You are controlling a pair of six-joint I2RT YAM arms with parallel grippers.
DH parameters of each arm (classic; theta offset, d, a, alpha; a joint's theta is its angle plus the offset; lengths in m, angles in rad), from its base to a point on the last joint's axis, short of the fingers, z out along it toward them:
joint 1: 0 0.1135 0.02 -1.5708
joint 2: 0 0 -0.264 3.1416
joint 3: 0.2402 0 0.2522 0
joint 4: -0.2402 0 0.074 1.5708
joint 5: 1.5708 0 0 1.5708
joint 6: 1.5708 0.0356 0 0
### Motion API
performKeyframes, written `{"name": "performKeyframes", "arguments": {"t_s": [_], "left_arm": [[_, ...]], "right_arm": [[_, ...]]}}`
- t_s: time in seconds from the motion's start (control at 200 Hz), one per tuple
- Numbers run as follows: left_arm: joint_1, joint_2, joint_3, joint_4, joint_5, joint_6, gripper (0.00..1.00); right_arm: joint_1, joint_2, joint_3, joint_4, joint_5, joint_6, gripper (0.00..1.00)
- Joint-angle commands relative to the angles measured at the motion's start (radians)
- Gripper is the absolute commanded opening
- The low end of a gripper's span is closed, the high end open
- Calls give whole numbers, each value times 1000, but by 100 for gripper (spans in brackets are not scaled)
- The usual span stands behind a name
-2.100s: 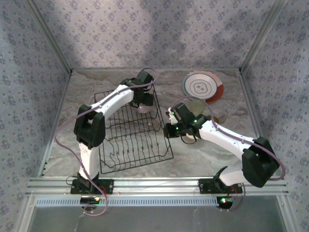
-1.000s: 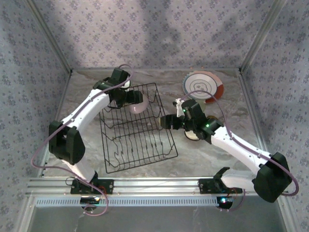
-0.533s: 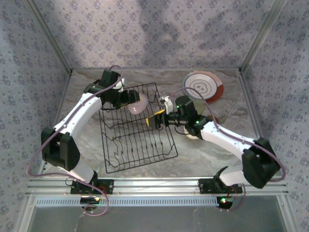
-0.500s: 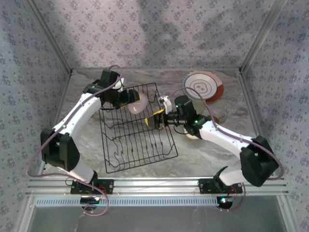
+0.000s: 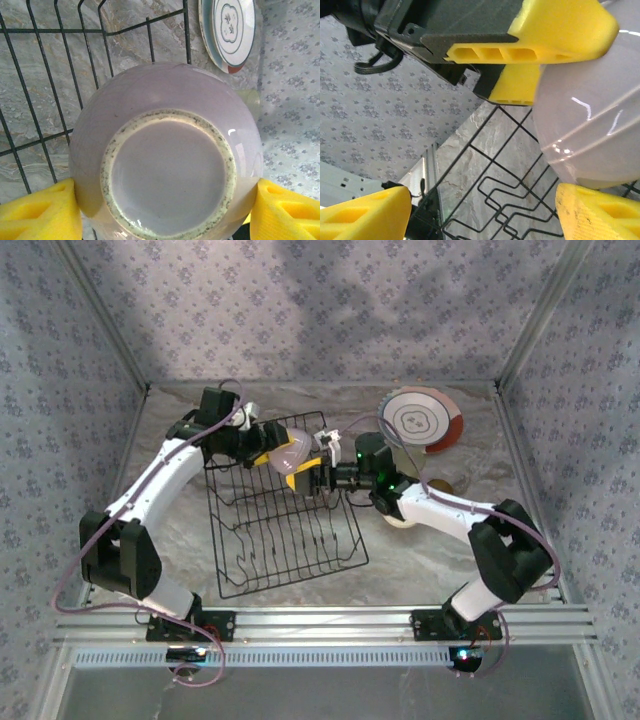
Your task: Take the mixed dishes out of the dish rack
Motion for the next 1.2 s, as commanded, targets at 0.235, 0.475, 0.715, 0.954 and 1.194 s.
{"name": "performKeyframes", "arguments": {"t_s": [0.235,0.475,0.715,0.954,1.194], "left_arm": [[23,-57,-37,150,149,-95,18],[40,-62,-30,116,113,-72,18],[50,-60,-16,97,92,-58,18],[50,-68,-14,109,113,-70,18],[50,-86,-31,117,127,-82,19]], "right_arm": [[-6,56,65,107,-41,60,71],[-10,27,28,95,-23,58,65],[-9,-38,-2,-40,44,-7,66],[-13,-24,8,-92,81,-29,70],[-13,44,77,-41,65,-5,70]]}}
